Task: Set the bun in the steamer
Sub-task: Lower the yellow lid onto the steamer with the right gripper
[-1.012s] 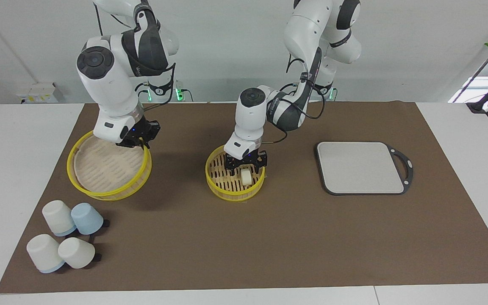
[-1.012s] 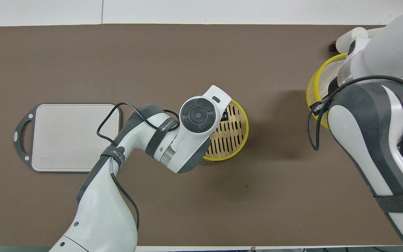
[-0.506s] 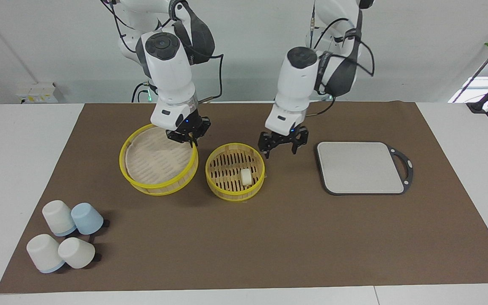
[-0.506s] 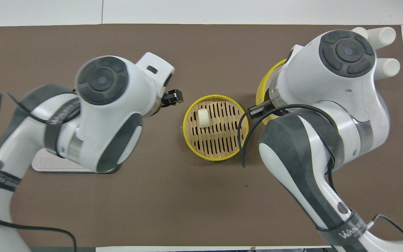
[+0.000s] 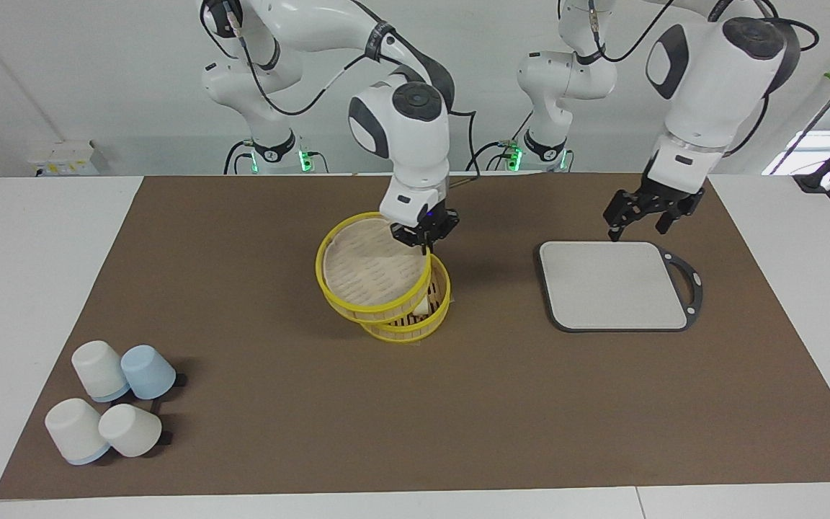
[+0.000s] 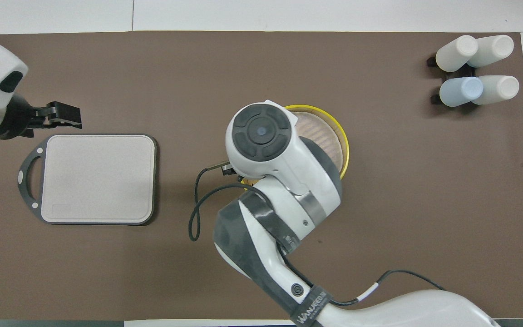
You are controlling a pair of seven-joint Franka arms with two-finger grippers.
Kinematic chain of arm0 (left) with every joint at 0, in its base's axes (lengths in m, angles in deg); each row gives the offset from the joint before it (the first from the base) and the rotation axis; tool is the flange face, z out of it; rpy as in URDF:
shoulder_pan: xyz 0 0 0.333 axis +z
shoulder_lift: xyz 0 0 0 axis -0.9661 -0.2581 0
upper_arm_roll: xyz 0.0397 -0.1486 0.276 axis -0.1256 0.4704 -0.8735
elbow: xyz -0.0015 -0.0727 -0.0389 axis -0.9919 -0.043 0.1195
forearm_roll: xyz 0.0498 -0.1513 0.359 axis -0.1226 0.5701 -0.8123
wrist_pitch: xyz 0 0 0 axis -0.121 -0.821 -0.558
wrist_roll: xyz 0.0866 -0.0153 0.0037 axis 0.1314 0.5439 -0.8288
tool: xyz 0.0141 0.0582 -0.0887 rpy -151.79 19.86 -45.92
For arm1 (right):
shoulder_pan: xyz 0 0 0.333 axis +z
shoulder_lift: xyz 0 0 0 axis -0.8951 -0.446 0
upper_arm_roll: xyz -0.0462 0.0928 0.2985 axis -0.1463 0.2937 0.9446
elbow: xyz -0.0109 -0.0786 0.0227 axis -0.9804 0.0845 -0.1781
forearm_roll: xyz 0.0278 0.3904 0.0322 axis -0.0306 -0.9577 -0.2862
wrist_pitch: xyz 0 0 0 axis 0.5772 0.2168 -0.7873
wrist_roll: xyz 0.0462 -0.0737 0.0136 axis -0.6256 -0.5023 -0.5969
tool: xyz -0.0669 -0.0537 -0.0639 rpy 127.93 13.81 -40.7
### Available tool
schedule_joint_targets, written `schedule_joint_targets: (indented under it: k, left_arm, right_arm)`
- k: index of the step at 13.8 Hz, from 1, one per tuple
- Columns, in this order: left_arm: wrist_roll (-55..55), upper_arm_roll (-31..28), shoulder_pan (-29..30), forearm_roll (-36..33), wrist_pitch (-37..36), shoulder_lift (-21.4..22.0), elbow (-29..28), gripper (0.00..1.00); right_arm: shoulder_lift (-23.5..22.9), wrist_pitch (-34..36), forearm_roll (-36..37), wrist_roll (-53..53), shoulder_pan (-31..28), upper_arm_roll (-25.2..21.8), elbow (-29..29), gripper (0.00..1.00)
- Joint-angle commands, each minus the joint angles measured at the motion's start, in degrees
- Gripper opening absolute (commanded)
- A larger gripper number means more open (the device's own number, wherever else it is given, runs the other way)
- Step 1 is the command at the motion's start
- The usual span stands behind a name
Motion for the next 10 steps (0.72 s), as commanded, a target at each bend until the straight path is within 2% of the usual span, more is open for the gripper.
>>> schedule_joint_targets:
  k: [1,4,10]
  left_arm:
    - [6.22,0.88,4.28,-0.24,-0.85,1.35,-1.51,1.00]
    - [8.61,0.88,6.92,-0.24,-1.11,1.35,-1.51,1.00]
    - [8.00,0.88,6.75,-0.24,-1.91,1.08,-0.81,1.00]
  right_arm:
    - [-3.56,-2.51,2.37,2.99,1.00,-0.08,3.94,0.00]
    - [-3.56,-5.75,2.63,3.08,1.17,-0.08,1.23,0.02]
    - [-1.89,-8.31,2.72,3.26,1.09,0.01,-4.05,0.02]
